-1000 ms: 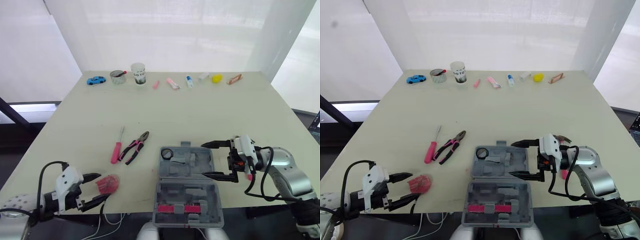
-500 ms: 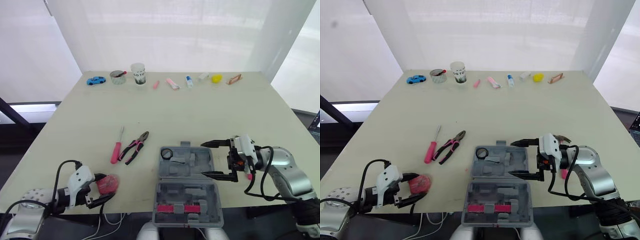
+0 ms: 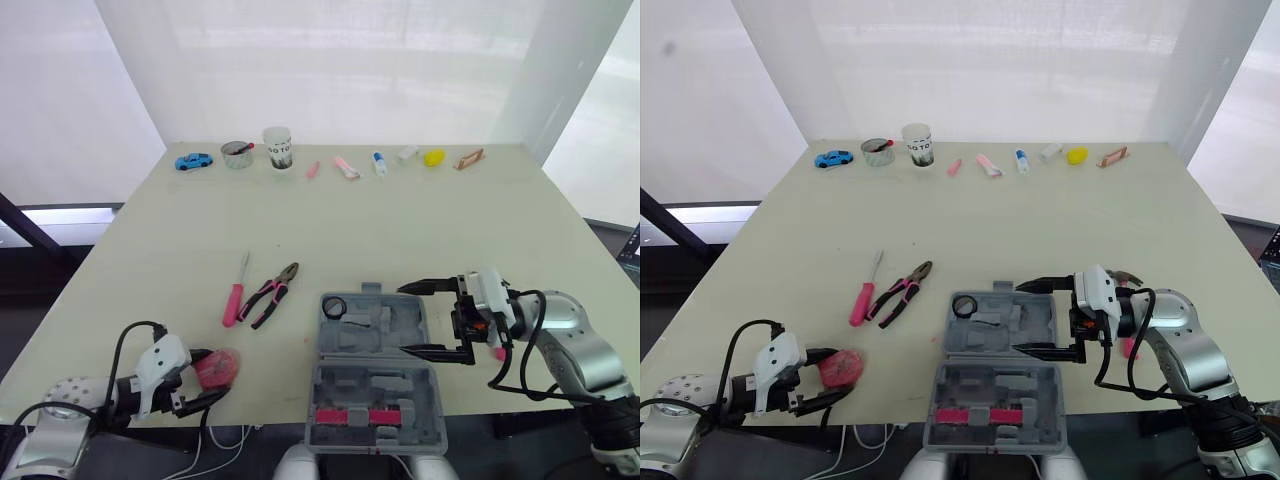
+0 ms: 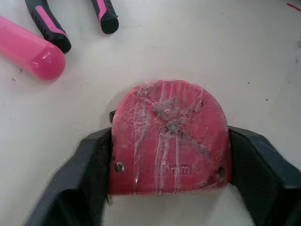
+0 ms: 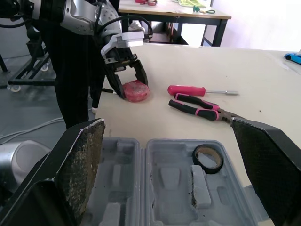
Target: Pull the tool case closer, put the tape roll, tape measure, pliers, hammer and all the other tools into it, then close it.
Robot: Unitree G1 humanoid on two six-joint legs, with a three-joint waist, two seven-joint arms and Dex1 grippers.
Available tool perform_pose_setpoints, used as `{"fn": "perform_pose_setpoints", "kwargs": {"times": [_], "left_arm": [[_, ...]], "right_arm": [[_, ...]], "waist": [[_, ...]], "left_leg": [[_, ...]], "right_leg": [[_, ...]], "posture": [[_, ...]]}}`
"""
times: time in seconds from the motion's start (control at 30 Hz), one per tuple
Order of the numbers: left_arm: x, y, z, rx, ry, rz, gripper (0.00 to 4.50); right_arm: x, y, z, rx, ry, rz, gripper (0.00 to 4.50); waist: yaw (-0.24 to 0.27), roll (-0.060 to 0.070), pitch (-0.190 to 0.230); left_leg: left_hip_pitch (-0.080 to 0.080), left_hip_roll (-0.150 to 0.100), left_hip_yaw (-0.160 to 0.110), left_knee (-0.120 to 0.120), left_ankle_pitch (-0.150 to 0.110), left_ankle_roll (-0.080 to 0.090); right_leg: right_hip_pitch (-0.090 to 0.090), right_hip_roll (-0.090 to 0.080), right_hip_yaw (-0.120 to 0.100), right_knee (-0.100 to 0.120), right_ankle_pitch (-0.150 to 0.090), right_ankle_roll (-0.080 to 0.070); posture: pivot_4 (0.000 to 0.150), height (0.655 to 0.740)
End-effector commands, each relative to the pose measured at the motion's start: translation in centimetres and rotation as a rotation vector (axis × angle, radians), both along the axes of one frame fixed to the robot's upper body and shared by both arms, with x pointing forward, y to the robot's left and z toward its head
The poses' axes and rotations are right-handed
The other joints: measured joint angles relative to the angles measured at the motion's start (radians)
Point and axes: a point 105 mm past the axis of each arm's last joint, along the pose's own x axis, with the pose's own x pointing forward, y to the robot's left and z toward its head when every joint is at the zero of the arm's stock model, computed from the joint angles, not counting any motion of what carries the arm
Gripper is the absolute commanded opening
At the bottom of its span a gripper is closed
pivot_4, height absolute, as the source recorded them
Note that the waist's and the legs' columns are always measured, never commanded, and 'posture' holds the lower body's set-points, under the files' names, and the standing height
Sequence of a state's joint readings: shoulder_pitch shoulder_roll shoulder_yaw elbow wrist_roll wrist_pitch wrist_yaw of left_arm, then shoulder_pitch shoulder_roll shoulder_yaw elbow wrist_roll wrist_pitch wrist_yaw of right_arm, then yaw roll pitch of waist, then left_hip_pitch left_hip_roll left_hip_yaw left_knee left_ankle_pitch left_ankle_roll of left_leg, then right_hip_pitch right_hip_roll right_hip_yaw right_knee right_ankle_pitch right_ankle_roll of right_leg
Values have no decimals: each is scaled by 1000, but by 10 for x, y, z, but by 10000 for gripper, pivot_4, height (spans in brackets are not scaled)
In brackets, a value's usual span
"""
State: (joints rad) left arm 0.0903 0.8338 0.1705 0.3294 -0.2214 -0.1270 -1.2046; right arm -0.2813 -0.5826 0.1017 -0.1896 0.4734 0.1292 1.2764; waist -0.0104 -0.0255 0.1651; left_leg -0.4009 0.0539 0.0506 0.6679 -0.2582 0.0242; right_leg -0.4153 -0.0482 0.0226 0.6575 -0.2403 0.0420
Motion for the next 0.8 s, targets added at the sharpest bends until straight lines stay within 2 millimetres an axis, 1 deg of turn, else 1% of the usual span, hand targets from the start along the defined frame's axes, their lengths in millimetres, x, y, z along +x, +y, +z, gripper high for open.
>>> {"fn": "perform_pose_setpoints", "kwargs": {"times": [0.03, 0.2, 0.27, 0.37, 0.43, 0.57, 0.67, 0.77, 0.8], "left_arm": [[-1, -1, 1, 12, 4, -46, 30112], [1, 0, 4, 23, 4, -80, 30112], [3, -4, 9, 20, 1, -118, 30112], [4, -16, 23, 12, 4, -241, 30112], [7, -22, 33, 14, -4, -301, 30112], [20, -37, 54, 23, -31, -406, 30112], [30, -54, 70, 9, -44, -486, 30112], [38, -64, 80, 0, -56, -529, 30112], [44, -73, 87, -4, -71, -558, 30112]], "right_arm": [[-4, 4, 7, 14, -36, 21, 45000], [-4, 3, 7, 10, -40, 15, 45000], [-4, 3, 7, 16, -35, 9, 45000], [0, 2, 11, 59, 0, -40, 45000], [4, 0, 9, 58, 30, -93, 45000], [5, -1, 3, 50, 120, -158, 45000], [7, -1, -3, 21, 184, -215, 45000], [9, 1, -6, 8, 211, -257, 45000], [9, 2, -6, 14, 239, -286, 45000]], "waist": [[0, 0, 0], [0, 0, 0], [0, 0, 0], [0, 0, 0], [2, 0, 0], [3, 0, 0], [2, 0, 0], [-4, 0, 0], [-5, 0, 0]], "left_leg": [[0, 0, 0, 0, 0, 0], [0, 0, 1, 0, 0, 0], [0, 0, 1, 0, 0, 0], [0, 0, 2, 0, 0, 0], [-1, 0, 2, 0, 0, 0], [-1, 0, 2, 1, 0, 0], [-1, -2, 2, 1, 0, 0], [-1, -4, 2, 1, 0, 0], [-1, -4, 2, 1, 0, 0]], "right_leg": [[0, 0, 0, 0, 0, 0], [0, 0, 0, 0, 0, 0], [0, 0, 0, 0, 0, 0], [0, 0, 0, 0, 0, 0], [0, 0, -1, 0, 0, 0], [0, 0, -1, 0, 0, 0], [0, 1, 0, 0, 0, 0], [0, 1, 0, 0, 0, 0], [0, 2, 0, 0, 0, 1]], "posture": [[1500, 7400], [1500, 7400], [1500, 7400], [1500, 7400], [1500, 7400], [1500, 7400], [1500, 7400], [1500, 7400], [1500, 7400]]}}
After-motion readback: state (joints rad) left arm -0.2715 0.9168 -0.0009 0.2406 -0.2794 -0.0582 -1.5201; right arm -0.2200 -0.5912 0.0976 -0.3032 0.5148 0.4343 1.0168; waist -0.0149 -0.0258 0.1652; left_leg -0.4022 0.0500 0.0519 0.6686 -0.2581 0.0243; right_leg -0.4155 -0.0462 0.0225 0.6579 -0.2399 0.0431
